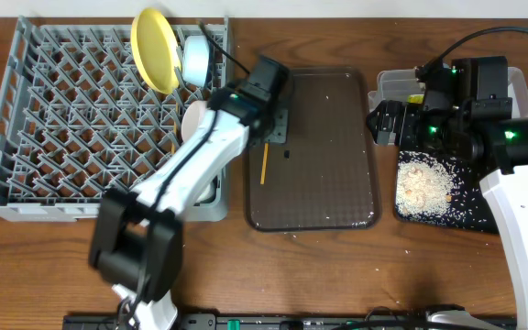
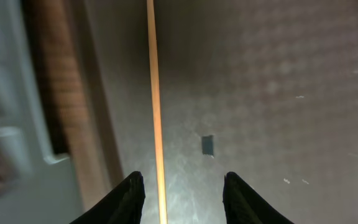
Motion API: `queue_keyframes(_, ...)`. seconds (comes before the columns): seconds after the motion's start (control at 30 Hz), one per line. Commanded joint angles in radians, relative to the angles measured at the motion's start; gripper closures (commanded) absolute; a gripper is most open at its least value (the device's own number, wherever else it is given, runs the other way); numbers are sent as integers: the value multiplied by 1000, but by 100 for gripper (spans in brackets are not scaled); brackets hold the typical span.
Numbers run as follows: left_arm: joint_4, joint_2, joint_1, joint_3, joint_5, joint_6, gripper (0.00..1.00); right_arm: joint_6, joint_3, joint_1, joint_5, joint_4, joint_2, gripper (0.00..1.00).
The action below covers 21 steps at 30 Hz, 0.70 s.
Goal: Sort waste into correct bins and load items into the dishwasher
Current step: 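Grasp second chopstick on brown tray with left gripper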
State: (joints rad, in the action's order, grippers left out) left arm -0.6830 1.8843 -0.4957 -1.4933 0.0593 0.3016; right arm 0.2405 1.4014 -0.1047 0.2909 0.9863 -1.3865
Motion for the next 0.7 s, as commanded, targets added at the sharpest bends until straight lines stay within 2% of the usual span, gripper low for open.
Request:
queue_keyframes(0.0,24,81,-2,-17,-26,57,58,-10,5,5,-3,2,-1,1)
queue_keyframes(0.23,65,185,-2,-17,-26,79,58,-10,5,5,-3,2,-1,1)
queue_keyframes(0.67,63,241,-2,-16,-26,79,62,-10,5,5,-3,2,-1,1)
